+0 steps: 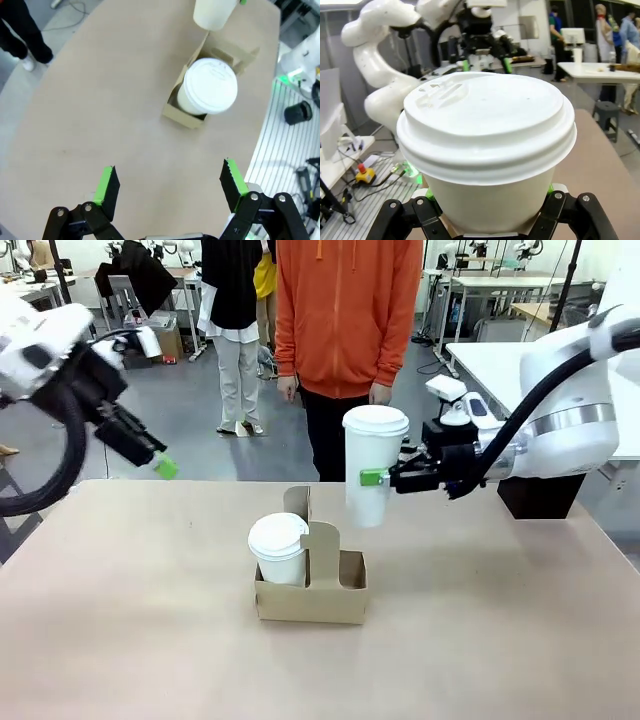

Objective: Pour a drink into a cup and package it in a carrier.
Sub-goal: Insert the held 600 ml Paper Cup into the Cup Carrier.

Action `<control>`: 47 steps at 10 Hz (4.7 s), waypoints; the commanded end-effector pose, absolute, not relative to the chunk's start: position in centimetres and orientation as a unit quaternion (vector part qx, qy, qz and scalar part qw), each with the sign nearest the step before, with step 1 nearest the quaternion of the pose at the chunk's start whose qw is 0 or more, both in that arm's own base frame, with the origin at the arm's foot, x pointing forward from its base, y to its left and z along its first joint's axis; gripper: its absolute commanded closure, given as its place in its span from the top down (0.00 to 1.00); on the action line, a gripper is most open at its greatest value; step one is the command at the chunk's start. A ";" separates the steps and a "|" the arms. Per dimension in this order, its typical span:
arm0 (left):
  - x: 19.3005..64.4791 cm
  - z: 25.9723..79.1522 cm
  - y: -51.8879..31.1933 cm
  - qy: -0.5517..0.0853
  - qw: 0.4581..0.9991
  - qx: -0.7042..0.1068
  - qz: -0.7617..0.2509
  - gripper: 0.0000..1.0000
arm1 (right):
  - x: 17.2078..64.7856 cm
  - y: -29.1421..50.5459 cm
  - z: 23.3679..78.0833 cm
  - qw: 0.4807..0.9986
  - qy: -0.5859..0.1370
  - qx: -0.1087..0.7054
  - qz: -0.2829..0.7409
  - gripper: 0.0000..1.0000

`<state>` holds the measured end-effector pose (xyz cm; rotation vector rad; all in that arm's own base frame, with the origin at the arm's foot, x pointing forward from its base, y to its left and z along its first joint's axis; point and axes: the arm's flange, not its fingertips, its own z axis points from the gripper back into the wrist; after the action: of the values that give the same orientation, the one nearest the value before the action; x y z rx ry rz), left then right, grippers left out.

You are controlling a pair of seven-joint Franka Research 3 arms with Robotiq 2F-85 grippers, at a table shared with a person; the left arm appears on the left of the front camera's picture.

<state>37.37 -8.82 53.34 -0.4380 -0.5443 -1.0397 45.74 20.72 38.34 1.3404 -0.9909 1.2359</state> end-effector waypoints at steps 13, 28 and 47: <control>34.7 49.2 1.2 -0.317 0.726 -0.250 -0.556 1.00 | 45.8 24.4 29.6 0.438 -0.350 0.631 0.537 0.80; 34.7 49.2 1.2 -0.317 0.726 -0.250 -0.556 1.00 | 46.5 22.0 25.9 0.428 -0.321 0.574 0.620 1.00; 34.7 49.2 1.2 -0.317 0.726 -0.250 -0.556 1.00 | 38.1 -5.3 41.1 0.794 -0.375 0.313 0.362 1.00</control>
<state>34.59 1.24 49.20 -0.5313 -0.6720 -1.2227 38.13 -5.07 41.03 0.6854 -0.7954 0.7612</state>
